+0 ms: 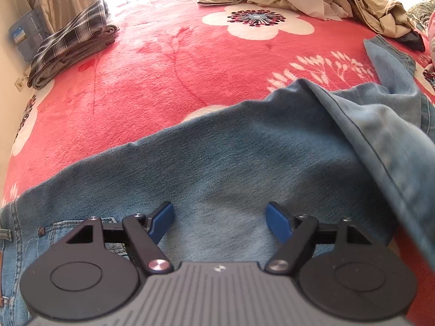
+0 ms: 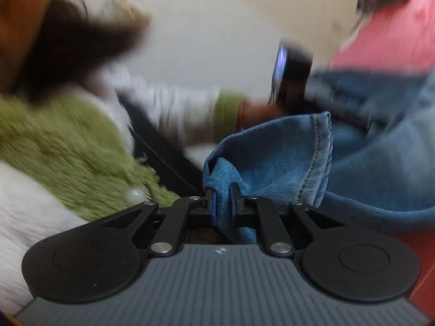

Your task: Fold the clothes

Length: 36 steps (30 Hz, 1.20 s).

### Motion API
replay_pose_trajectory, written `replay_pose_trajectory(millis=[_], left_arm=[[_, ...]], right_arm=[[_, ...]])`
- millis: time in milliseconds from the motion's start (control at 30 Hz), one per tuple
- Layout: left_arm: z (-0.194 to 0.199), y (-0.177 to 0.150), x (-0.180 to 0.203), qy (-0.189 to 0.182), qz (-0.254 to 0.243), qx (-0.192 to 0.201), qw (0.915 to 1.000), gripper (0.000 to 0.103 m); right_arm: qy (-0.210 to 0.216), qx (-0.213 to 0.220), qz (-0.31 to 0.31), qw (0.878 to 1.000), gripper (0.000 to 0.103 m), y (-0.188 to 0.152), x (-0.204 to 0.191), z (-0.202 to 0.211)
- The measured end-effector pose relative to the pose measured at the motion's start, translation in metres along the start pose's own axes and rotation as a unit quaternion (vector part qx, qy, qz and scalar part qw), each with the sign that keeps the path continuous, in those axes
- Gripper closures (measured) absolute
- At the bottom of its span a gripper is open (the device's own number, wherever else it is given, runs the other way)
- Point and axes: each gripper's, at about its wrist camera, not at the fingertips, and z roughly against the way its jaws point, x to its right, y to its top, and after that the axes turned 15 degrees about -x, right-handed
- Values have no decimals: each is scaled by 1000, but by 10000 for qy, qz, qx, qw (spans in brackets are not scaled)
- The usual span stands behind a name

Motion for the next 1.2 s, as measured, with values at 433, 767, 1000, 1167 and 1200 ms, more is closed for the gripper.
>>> replay_pose_trajectory(millis=[433,767,1000,1167,1200], left_arm=[[-3,0,-3,-74,-41,49,10000,24],[-2,1,-4,-66,-52,45,10000,23],[-2,2,-2,-18,-11,24,10000,23],[-2,2,-1,-16,-9,27,10000,23],[-2,2,-1,-16,-11,27,10000,23]], right_arm=[[-66,1461,-360,9886,51,-19,17,152],[-5061,2718,-3875,7210,45,-49,110,244],[-4985,3500,-4838,6284,58,-56,166,246],[-5693,3340,-4111,6287,99,-39,149,235],[-6044,3228,-3939,6127,99,-37,137,233]])
